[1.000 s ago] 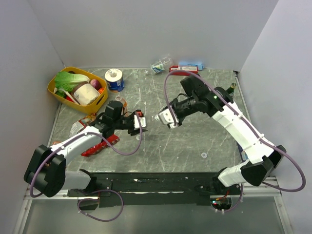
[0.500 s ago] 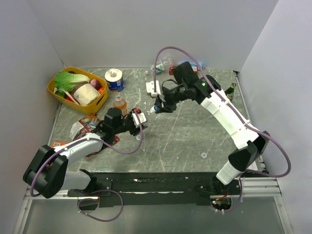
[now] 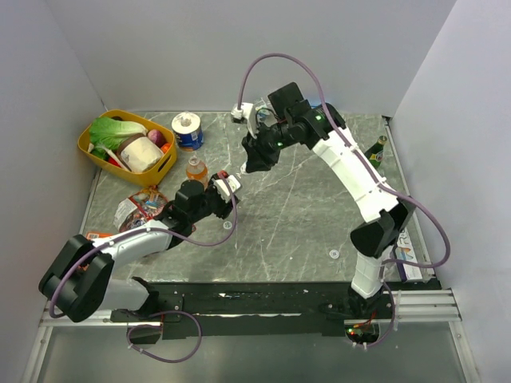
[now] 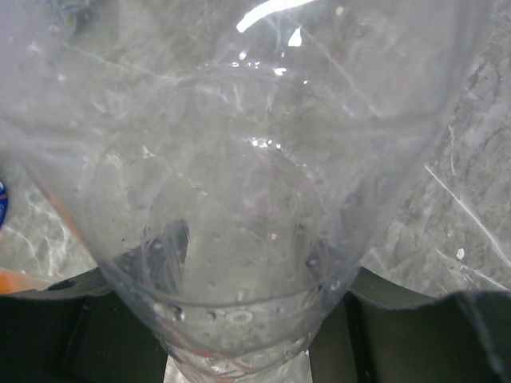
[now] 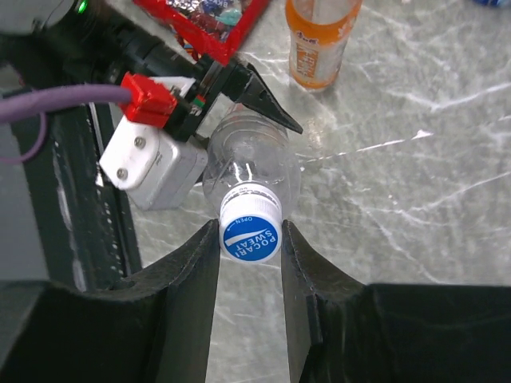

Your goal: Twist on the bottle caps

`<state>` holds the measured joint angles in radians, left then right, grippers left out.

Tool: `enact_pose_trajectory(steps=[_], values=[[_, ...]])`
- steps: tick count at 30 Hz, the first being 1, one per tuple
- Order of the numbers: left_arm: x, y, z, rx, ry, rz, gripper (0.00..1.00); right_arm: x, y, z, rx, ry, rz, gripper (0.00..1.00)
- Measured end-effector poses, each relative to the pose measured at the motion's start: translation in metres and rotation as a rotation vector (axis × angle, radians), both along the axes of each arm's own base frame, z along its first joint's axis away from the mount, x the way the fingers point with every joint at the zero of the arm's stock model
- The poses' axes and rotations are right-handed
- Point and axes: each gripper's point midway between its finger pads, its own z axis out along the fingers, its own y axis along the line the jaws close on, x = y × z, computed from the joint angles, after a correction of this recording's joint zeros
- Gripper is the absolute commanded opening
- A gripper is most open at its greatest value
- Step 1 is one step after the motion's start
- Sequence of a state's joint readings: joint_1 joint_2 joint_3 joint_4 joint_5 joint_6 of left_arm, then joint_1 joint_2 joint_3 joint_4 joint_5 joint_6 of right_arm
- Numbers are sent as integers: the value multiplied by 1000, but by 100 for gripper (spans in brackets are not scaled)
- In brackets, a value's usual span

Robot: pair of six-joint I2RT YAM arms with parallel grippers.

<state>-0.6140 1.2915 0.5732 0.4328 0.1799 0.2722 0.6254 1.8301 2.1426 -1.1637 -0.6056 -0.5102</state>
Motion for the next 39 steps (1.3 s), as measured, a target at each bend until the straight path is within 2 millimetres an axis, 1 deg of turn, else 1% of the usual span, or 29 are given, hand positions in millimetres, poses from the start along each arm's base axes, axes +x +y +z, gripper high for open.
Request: enact_pose_trajectory(steps=[2,5,8,9,11,12,14,15,16,17,18,20,23,26,28,30,32,34,36,39], values=[[0,0,-3,-9,21,16,1,4,2,-3,-2,39,-32,14],[0,-2,-8,-10,37,20,1,7,0,-8,-12,85,-65,17],[-1,-4,-10,-17,47,21,1,8,-1,-8,-21,106,-81,25],[-1,-4,-10,-18,48,21,1,8,-1,-8,-23,109,-84,34],[-1,-4,-10,-18,49,21,1,8,-2,-9,-30,112,-91,45],[-1,-4,-11,-18,50,21,1,8,-3,-9,-32,113,-93,54],[-1,-5,-10,-25,51,22,1,7,-4,-10,-36,114,-95,61],[0,-6,-7,-34,42,22,1,5,-6,-11,-45,122,-96,67],[2,-8,-1,-53,27,23,1,3,-7,-13,-53,130,-97,69],[4,-9,4,-70,15,24,1,2,-9,-14,-58,133,-97,81],[5,-10,7,-81,6,24,1,0,-11,-14,-66,134,-96,91],[5,-12,10,-92,-3,19,1,-4,-16,-13,-77,127,-95,98],[3,-15,12,-101,-6,-3,1,-14,-26,-7,-84,101,-81,99],[-2,-19,12,-103,1,-43,1,-30,-44,-4,-95,82,-60,97],[-7,-22,8,-96,16,-87,1,-34,-56,-1,-95,51,-39,94],[-13,-24,4,-74,33,-143,1,-32,-68,7,-86,-19,-2,89],[-20,-26,0,-40,50,-221,1,-29,-76,17,-64,-131,67,86],[-26,-27,-1,3,60,-303,1,-34,-83,24,-50,-240,150,83],[-28,-30,2,44,52,-384,1,-48,-84,33,-26,-398,287,82],[-30,-36,3,102,45,-488,1,-72,-84,40,-11,-598,489,81]])
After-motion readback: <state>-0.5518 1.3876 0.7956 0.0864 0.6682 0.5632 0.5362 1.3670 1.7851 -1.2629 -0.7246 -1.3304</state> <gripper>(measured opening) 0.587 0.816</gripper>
